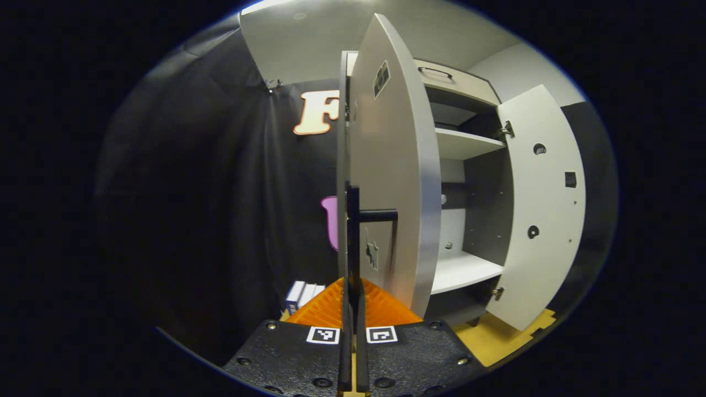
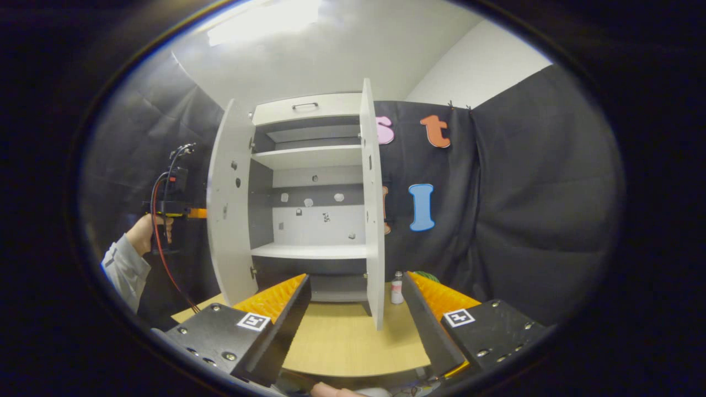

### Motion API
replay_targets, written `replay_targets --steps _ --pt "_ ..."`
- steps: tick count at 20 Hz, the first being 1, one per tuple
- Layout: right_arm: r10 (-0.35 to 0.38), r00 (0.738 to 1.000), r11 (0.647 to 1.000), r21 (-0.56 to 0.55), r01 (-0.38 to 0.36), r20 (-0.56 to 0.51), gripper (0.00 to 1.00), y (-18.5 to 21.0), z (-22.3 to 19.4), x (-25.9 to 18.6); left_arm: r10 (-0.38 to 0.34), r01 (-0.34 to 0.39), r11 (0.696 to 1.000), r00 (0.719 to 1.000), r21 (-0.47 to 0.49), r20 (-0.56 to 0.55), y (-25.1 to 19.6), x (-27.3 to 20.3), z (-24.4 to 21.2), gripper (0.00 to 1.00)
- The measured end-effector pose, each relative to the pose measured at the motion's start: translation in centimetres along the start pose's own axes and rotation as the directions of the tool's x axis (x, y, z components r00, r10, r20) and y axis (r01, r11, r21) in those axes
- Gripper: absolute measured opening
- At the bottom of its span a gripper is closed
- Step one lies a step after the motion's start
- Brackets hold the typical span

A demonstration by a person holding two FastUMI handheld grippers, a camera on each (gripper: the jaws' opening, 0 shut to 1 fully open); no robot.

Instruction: Open the right door of the double-door shoe cabinet with the right hand, and open the left door with the left hand.

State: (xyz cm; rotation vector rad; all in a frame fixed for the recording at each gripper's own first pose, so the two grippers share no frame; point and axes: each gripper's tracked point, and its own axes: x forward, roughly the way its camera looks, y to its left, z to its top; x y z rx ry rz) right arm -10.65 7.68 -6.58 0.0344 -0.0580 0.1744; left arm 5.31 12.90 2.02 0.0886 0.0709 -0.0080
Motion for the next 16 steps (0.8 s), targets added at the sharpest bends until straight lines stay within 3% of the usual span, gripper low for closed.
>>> replay_targets --steps 1,2,4,8,11,13,15,16 --pt "0.006 1.0 1.0 -0.001 -0.006 -0.002 0.99 0.1 -0.2 0.0 -0.055 0.06 0.995 0.997 -0.084 0.063 0.3 0.3 0.5 0.0" --pt "0.01 1.0 1.0 -0.002 -0.011 -0.005 1.0 0.5 -0.3 -0.2 -0.091 0.095 0.988 0.995 -0.122 0.038 0.1 0.1 0.1 0.01" --pt "0.014 1.0 1.0 -0.008 -0.014 -0.012 0.98 1.0 -0.7 -0.4 -0.144 0.152 0.979 0.987 -0.139 0.067 0.1 0.3 0.3 0.01" --pt "0.013 1.0 1.0 -0.013 -0.014 -0.014 0.98 1.1 -0.7 -0.5 -0.125 0.129 0.989 0.99 -0.073 0.062 0.2 0.2 0.0 0.01" --pt "-0.001 1.0 1.0 -0.006 0.001 -0.009 0.99 0.4 -0.5 -0.8 -0.116 0.124 0.987 0.99 -0.106 0.075 0.1 0.0 0.3 0.01" --pt "-0.02 1.0 1.0 0.003 0.02 -0.011 0.94 -0.4 -0.4 -0.7 -0.114 0.121 0.987 0.991 -0.106 0.071 0.1 0.0 0.0 0.01" --pt "-0.028 0.999 1.0 0.011 0.028 -0.017 0.98 -1.0 -0.6 -0.6 -0.112 0.118 0.988 0.991 -0.096 0.071 0.1 -0.2 -0.1 0.01" --pt "-0.032 0.999 0.999 0.017 0.032 -0.018 0.94 -1.2 -0.6 -0.5 -0.107 0.114 0.989 0.992 -0.096 0.073 0.1 -0.4 -0.1 0.01"
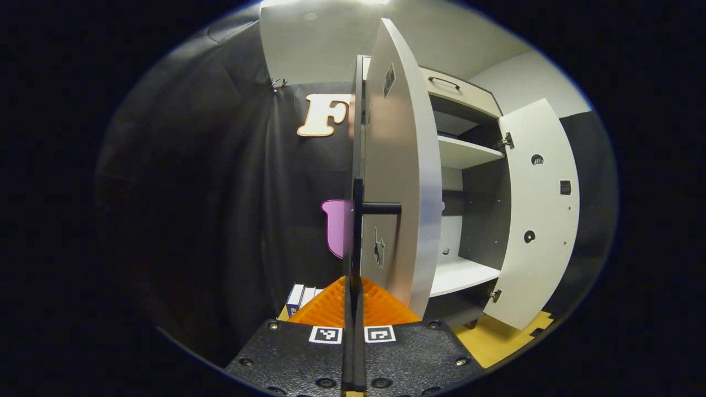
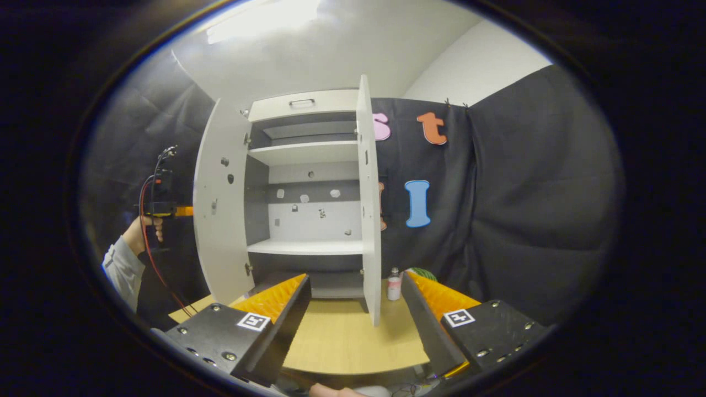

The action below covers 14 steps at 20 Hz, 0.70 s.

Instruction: Open the right door of the double-door shoe cabinet with the right hand, and open the left door with the left hand.

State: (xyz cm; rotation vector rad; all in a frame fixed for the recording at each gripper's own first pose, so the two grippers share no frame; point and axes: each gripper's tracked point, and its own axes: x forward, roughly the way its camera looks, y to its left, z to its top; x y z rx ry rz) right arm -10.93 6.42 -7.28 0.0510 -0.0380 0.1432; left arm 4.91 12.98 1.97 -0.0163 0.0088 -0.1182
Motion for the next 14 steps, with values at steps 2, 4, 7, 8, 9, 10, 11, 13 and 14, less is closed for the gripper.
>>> replay_targets --steps 2,4,7,8,9,10,11,13,14 --pt "0.002 1.0 1.0 0.004 -0.002 0.012 0.94 -0.1 0.3 0.1 0.012 -0.012 1.0 1.0 0.002 0.002 0.0 -0.5 0.0 0.01" --pt "0.01 1.0 1.0 -0.002 -0.01 0.014 0.99 0.1 0.3 0.0 0.027 -0.027 1.0 1.0 0.009 0.016 0.1 -0.9 0.3 0.03" --pt "0.024 1.0 1.0 -0.007 -0.024 0.017 0.98 0.8 0.5 0.0 0.054 -0.054 0.998 0.998 -0.018 -0.009 0.3 -3.1 -0.9 0.13" --pt "0.023 1.0 1.0 -0.011 -0.023 0.018 0.94 0.9 0.6 0.0 0.067 -0.067 0.997 0.998 -0.025 -0.009 0.6 -4.3 -0.9 0.2" --pt "0.024 1.0 1.0 -0.012 -0.023 0.018 0.94 1.1 0.6 0.0 0.074 -0.074 0.997 0.997 -0.034 -0.006 0.9 -4.7 -1.0 0.3" --pt "0.025 1.0 1.0 -0.011 -0.025 0.016 0.98 1.3 0.6 0.1 0.085 -0.085 0.996 0.996 -0.039 -0.006 0.7 -5.5 -1.0 0.36" --pt "0.027 1.0 1.0 -0.008 -0.027 0.016 0.94 1.5 0.6 0.0 0.097 -0.097 0.995 0.995 -0.031 -0.008 0.8 -6.1 -1.1 0.46" --pt "0.026 1.0 1.0 -0.007 -0.026 0.015 0.94 1.7 0.5 0.1 0.116 -0.116 0.993 0.993 -0.009 -0.02 0.4 -7.5 -1.6 0.65" --pt "0.023 1.0 1.0 -0.009 -0.022 0.013 0.94 1.7 0.5 0.1 0.114 -0.114 0.994 0.993 -0.004 -0.014 -0.3 -8.3 -1.2 0.68"
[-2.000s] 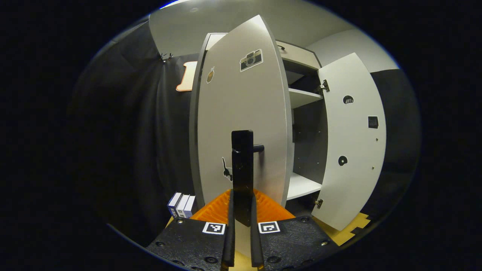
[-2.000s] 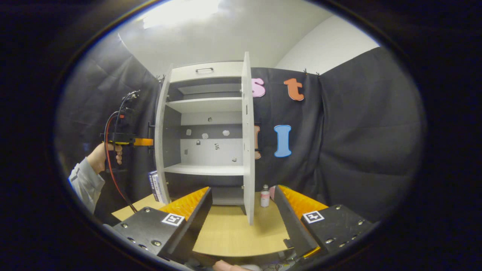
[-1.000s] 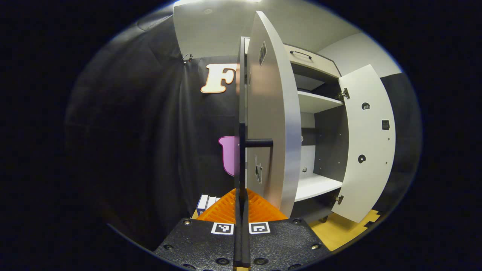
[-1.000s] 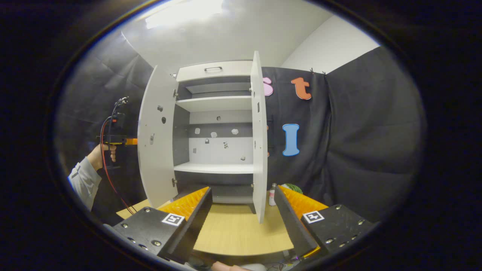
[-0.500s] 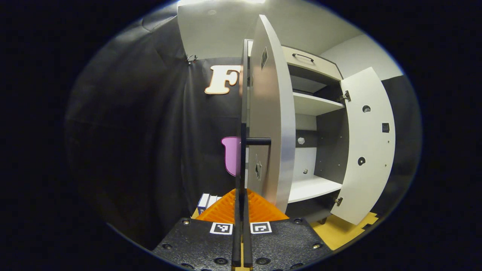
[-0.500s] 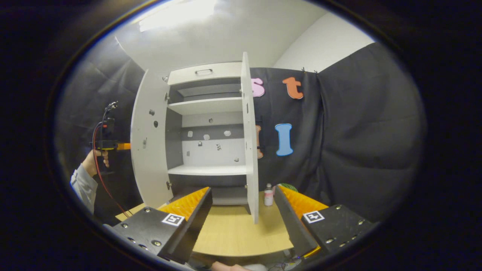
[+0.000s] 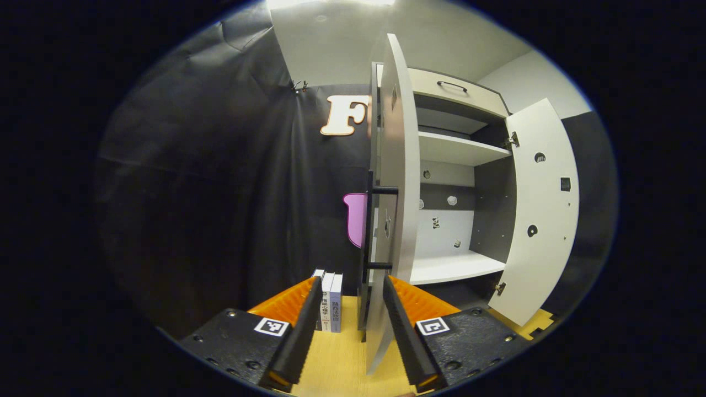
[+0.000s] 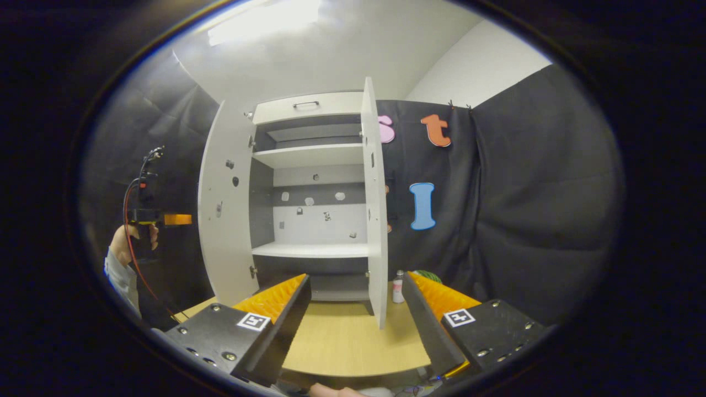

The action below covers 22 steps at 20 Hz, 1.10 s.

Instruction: Open the right door of the double-door shoe cabinet with the right hand, and open the left door with the left hand.

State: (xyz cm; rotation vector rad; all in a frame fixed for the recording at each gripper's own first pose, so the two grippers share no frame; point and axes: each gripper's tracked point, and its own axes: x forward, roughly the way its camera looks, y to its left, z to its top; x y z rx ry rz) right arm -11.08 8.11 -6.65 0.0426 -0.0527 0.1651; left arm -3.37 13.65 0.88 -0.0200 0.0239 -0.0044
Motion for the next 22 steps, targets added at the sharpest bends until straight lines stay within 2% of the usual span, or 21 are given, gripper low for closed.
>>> replay_targets --steps 2,4,9,10,13,14,15,19,20,22 --pt "-0.002 1.0 1.0 -0.003 0.002 -0.001 0.94 0.4 0.0 0.1 -0.012 0.012 1.0 1.0 -0.004 0.019 -1.1 -1.5 0.1 0.87" --pt "0.004 1.0 1.0 -0.003 -0.004 -0.006 0.94 0.9 -0.1 0.1 -0.007 0.007 1.0 1.0 -0.021 0.002 -2.1 -2.9 -0.7 0.96" --pt "0.017 1.0 1.0 0.006 -0.017 -0.002 0.94 1.7 -0.1 -0.3 -0.026 0.025 0.999 0.999 -0.04 -0.031 -4.5 -6.9 -2.8 0.96" --pt "0.017 1.0 1.0 0.007 -0.017 0.001 0.94 1.7 -0.1 -0.4 -0.017 0.016 0.999 0.999 -0.037 -0.027 -4.7 -7.6 -3.1 0.94" --pt "0.021 1.0 1.0 0.017 -0.021 0.0 0.94 2.0 -0.2 -0.5 0.019 -0.019 1.0 1.0 -0.008 -0.011 -5.2 -10.1 -3.6 0.96" --pt "0.022 1.0 1.0 0.021 -0.022 -0.003 0.98 2.1 -0.3 -0.5 0.03 -0.03 1.0 1.0 -0.006 0.002 -5.4 -11.0 -3.7 0.96" --pt "0.019 1.0 1.0 0.025 -0.019 -0.007 0.98 2.0 -0.5 -0.6 0.029 -0.029 1.0 0.999 -0.006 0.015 -6.0 -11.7 -3.8 0.93" --pt "0.029 0.999 1.0 0.013 -0.028 -0.015 0.98 2.5 -0.8 -0.8 0.007 -0.007 1.0 1.0 -0.018 0.031 -8.3 -14.2 -5.2 0.96" --pt "0.031 0.999 1.0 0.002 -0.031 -0.015 0.94 2.8 -0.9 -0.9 -0.001 0.001 1.0 1.0 -0.023 0.015 -8.8 -14.7 -6.1 0.93" --pt "0.041 0.999 0.999 -0.014 -0.042 -0.016 0.94 3.4 -1.2 -1.2 -0.027 0.027 0.999 1.0 -0.03 0.001 -10.2 -15.1 -7.2 0.96"
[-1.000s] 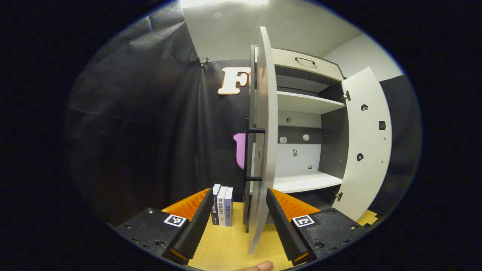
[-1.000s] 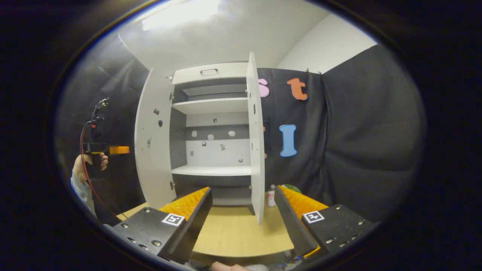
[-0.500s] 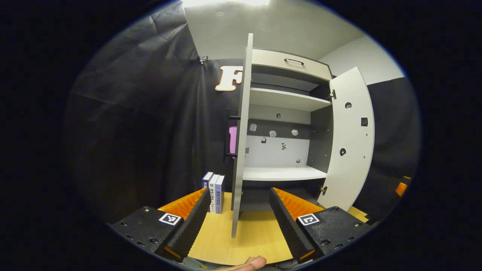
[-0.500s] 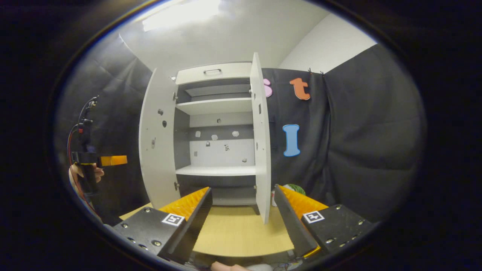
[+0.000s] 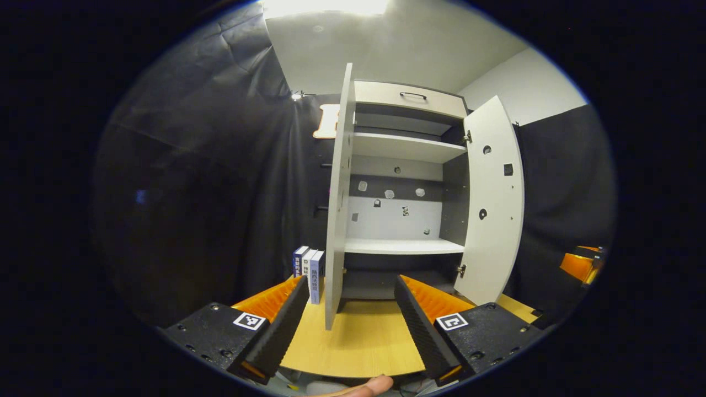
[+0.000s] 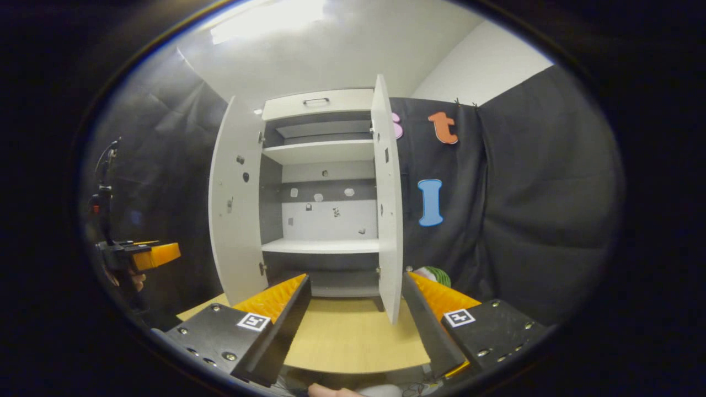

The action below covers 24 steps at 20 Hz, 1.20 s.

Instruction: Open the right door of the double-door shoe cabinet with the right hand, and open the left door with the left hand.

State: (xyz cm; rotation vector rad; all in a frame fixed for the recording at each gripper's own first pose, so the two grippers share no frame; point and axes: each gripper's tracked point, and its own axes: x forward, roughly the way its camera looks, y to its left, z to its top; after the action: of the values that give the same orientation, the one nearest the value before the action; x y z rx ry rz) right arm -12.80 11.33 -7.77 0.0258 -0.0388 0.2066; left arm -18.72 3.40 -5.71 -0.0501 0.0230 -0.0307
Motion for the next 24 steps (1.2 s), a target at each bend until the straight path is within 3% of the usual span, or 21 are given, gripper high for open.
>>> replay_targets --steps 3,5,6,13,17,18,19,20,24 --pt "0.019 1.0 1.0 0.011 -0.019 -0.003 0.99 0.7 -0.4 -0.4 -0.009 0.01 0.999 1.0 0.031 -0.017 -1.2 0.2 -1.2 0.96" --pt "0.022 1.0 1.0 0.017 -0.022 -0.005 0.94 0.7 -0.6 -0.6 -0.002 0.003 0.999 1.0 0.043 -0.017 -1.4 0.2 -1.4 0.96" --pt "0.021 1.0 1.0 0.017 -0.021 -0.005 0.98 0.5 -0.7 -0.6 -0.002 0.002 0.999 1.0 0.048 -0.016 -1.7 0.3 -1.5 0.97" --pt "0.016 1.0 1.0 0.005 -0.016 0.011 1.0 0.1 -0.6 -1.1 -0.004 0.004 0.999 1.0 0.045 0.008 -2.0 0.5 -0.9 0.94" --pt "0.022 0.999 1.0 -0.01 -0.021 0.029 0.99 0.4 -0.2 -1.7 -0.009 0.008 0.999 0.999 0.037 0.03 -1.9 0.4 -0.3 0.96" --pt "0.023 0.999 1.0 -0.012 -0.022 0.035 0.94 0.5 -0.1 -1.9 -0.015 0.014 0.999 0.999 0.029 0.033 -1.9 0.4 -0.2 0.96" --pt "0.025 0.999 1.0 -0.014 -0.024 0.039 0.99 0.7 -0.1 -2.0 -0.022 0.021 0.999 0.999 0.024 0.041 -2.0 0.3 -0.1 0.96" --pt "0.025 0.999 1.0 -0.013 -0.025 0.042 0.94 0.8 0.0 -2.1 -0.026 0.025 0.999 0.999 0.023 0.047 -2.0 0.2 0.1 0.96" --pt "0.02 0.999 1.0 -0.018 -0.019 0.047 1.0 1.1 0.0 -2.4 -0.007 0.005 1.0 0.998 0.029 0.068 -1.1 -0.3 0.7 0.96"
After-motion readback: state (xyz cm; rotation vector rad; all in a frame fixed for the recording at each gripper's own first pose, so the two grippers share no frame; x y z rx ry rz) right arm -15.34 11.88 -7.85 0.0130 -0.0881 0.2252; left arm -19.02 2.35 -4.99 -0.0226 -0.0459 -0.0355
